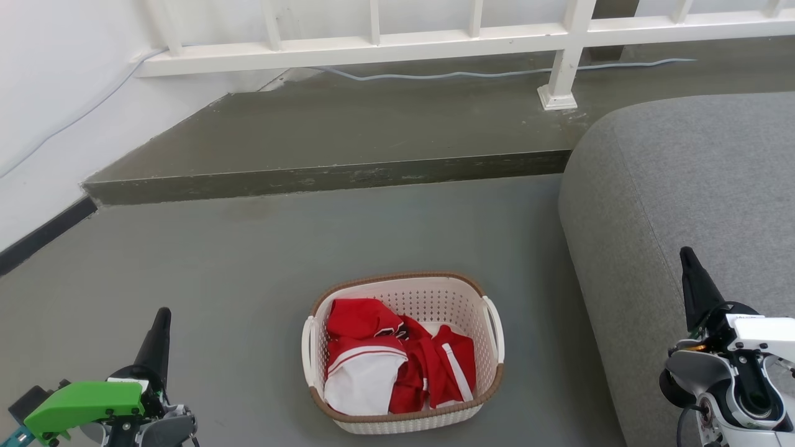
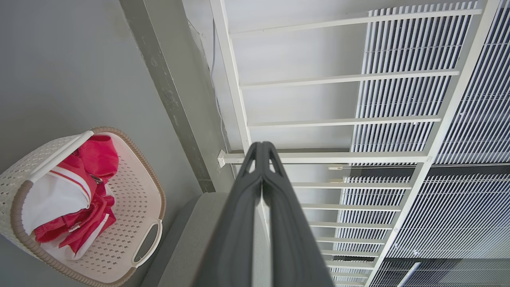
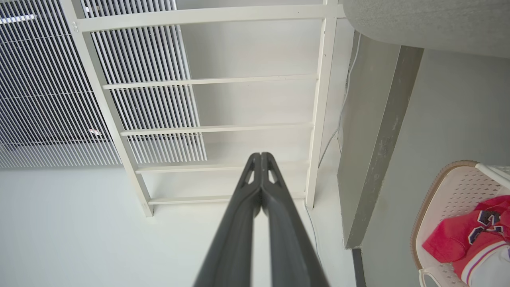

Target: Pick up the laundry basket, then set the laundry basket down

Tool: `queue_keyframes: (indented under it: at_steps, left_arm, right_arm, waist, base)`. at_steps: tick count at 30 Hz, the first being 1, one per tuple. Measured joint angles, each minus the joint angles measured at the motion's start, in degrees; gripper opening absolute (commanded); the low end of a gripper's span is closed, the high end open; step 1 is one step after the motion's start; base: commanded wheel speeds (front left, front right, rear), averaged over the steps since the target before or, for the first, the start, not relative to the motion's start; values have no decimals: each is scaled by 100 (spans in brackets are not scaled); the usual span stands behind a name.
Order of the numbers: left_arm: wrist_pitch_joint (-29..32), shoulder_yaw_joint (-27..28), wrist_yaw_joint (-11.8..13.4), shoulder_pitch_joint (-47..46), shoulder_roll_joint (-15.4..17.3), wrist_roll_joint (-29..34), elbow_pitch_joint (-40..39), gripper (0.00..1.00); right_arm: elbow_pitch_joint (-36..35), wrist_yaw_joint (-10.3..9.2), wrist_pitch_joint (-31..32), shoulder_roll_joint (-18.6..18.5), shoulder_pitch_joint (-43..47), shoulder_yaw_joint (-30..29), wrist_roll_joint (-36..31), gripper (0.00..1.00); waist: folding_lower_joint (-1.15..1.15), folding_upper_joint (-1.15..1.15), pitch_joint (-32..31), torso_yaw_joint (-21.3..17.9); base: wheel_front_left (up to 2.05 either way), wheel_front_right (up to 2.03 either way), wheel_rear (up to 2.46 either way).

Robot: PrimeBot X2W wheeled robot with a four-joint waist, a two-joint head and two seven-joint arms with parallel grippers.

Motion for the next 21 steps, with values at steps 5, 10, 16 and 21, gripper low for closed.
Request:
queue_keyframes:
  at_steps: [5, 10, 16, 21]
  left_arm:
    - [0, 2, 0, -3, 0, 0, 11, 0]
    - [0, 4, -2, -15, 0, 0, 27, 0]
    - [1, 10, -5, -47, 0, 0, 49, 0]
    - [1, 19, -5, -55, -1, 0, 64, 0]
  right_arm:
    - [9, 0, 0, 1, 0, -3, 0, 0]
    - [14, 0, 0, 1, 0, -5, 0, 0]
    - [24, 0, 1, 2, 0, -10, 0, 0]
    - [34, 0, 18, 3, 0, -12, 0, 0]
  waist:
    - [0, 0, -1, 0]
    - [0, 0, -1, 0]
    - [0, 0, -2, 0]
    - [0, 0, -2, 0]
  base:
    - [0, 0, 0]
    - [0, 0, 0]
    - [0, 0, 0]
    - [0, 0, 0]
